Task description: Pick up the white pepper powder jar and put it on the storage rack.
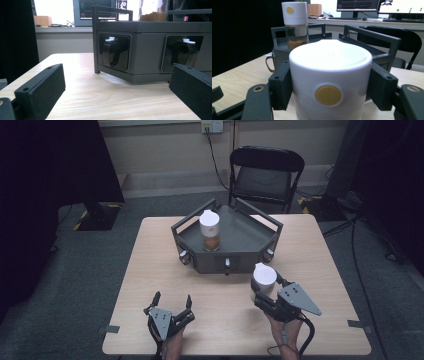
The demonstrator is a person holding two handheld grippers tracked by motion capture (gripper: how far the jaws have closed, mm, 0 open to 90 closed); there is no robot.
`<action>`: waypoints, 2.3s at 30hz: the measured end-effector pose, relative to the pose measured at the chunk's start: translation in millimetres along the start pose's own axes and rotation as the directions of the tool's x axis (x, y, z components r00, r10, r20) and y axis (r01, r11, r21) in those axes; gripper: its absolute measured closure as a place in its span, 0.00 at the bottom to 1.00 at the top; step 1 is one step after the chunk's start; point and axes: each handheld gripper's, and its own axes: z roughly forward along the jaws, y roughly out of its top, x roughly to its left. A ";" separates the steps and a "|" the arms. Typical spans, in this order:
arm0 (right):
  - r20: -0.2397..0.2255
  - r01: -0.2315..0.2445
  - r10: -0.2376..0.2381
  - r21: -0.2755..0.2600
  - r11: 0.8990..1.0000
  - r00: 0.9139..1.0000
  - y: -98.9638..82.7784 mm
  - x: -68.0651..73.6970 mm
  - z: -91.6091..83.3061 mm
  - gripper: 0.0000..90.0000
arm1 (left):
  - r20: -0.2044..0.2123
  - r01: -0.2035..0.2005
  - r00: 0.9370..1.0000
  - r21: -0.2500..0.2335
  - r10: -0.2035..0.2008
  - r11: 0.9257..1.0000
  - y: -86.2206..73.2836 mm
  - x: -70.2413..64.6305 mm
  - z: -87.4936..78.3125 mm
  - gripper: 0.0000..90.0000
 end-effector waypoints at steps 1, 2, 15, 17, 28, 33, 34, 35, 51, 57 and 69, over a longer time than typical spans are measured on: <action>-0.003 0.000 0.000 0.002 1.000 1.000 2.6 -0.1 1.4 0.34 | 0.000 0.000 1.000 0.000 0.000 1.000 0.0 0.0 0.0 0.00; -0.006 0.002 -0.002 0.000 1.000 1.000 4.6 -0.1 3.0 0.34 | 0.000 0.000 1.000 0.000 0.000 1.000 0.0 0.0 0.0 0.00; -0.029 0.008 -0.008 -0.029 1.000 1.000 28.0 -4.2 26.5 0.34 | 0.000 0.000 1.000 0.001 0.000 1.000 0.1 0.0 0.0 0.00; -0.031 0.016 -0.017 -0.032 0.999 0.999 33.1 -4.0 30.4 0.34 | 0.000 0.000 1.000 0.001 0.000 1.000 0.1 0.0 0.0 0.00; -0.034 0.017 -0.018 -0.041 0.999 0.999 55.6 -5.1 55.4 0.34 | 0.000 0.000 1.000 0.001 0.000 1.000 0.2 0.1 -0.1 0.00; -0.011 0.005 -0.005 -0.040 0.999 1.000 67.6 -3.6 66.7 0.34 | 0.001 0.000 1.000 0.001 0.000 1.000 0.2 0.1 0.0 0.00; -0.007 0.000 0.000 -0.035 0.999 1.000 70.9 -3.2 69.9 0.34 | 0.000 0.000 1.000 0.001 0.000 1.000 0.2 0.1 -0.1 0.00; 0.000 -0.002 0.002 -0.027 1.000 1.000 74.1 -2.3 73.1 0.34 | 0.000 -0.001 1.000 0.001 0.001 1.000 0.2 0.1 -0.1 0.00; 0.116 0.020 -0.017 -0.026 0.999 0.993 95.5 20.2 123.5 0.34 | 0.000 0.000 1.000 0.000 0.000 1.000 0.0 0.1 0.0 0.00; 0.126 -0.001 0.005 -0.033 0.999 0.992 91.0 18.2 140.8 0.34 | -0.001 -0.001 1.000 0.000 0.001 1.000 0.0 0.1 -0.3 0.00; 0.140 -0.005 0.006 -0.012 1.000 0.990 81.6 14.1 164.6 0.34 | -0.001 -0.001 1.000 0.001 0.001 1.000 0.2 0.1 -0.5 0.00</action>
